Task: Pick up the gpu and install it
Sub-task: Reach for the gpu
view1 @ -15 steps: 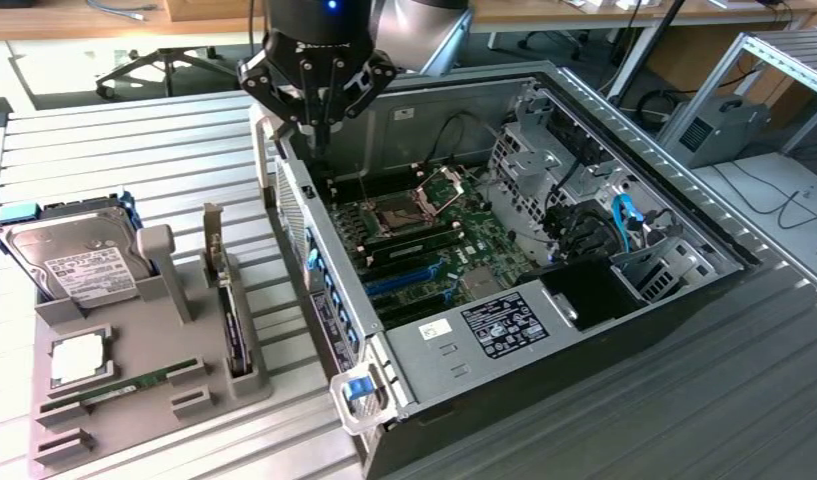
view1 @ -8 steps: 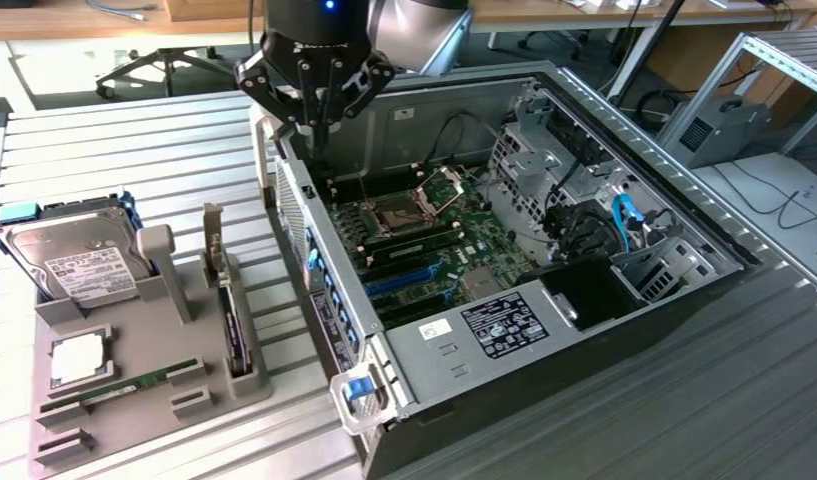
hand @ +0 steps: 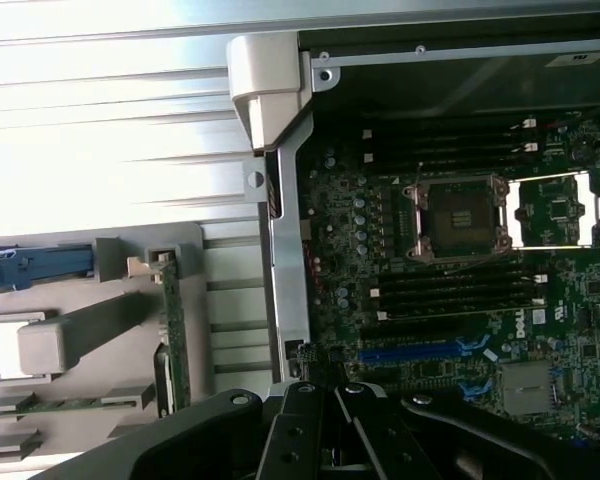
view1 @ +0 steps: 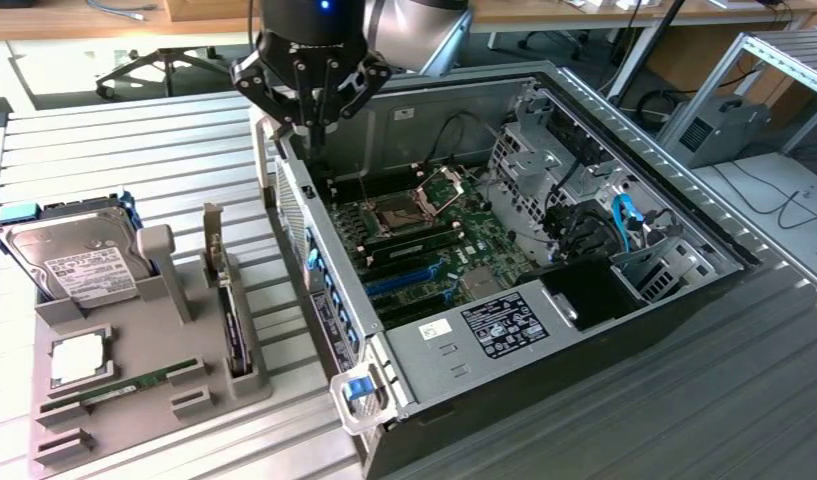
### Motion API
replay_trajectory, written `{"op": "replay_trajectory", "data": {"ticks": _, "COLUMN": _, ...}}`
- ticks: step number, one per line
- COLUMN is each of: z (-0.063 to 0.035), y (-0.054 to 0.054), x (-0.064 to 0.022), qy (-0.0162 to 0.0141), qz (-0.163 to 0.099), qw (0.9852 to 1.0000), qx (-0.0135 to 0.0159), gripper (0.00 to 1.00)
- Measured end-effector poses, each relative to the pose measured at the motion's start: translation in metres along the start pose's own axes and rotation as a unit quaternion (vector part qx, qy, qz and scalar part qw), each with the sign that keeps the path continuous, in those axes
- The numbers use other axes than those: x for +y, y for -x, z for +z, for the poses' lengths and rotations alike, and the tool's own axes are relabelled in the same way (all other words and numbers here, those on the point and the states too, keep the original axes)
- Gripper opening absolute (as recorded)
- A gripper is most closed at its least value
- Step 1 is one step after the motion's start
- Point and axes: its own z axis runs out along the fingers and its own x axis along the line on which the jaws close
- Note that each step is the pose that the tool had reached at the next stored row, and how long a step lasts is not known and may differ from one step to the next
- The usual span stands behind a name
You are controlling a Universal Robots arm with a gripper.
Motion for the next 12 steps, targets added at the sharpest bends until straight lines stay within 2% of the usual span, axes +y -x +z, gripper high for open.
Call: {"op": "replay_trajectory", "data": {"ticks": 12, "z": -0.0001, "y": -0.0033, "x": -0.0002, "qy": 0.0000, "qz": 0.000, "qw": 1.0000, "qx": 0.0000, "gripper": 0.11}}
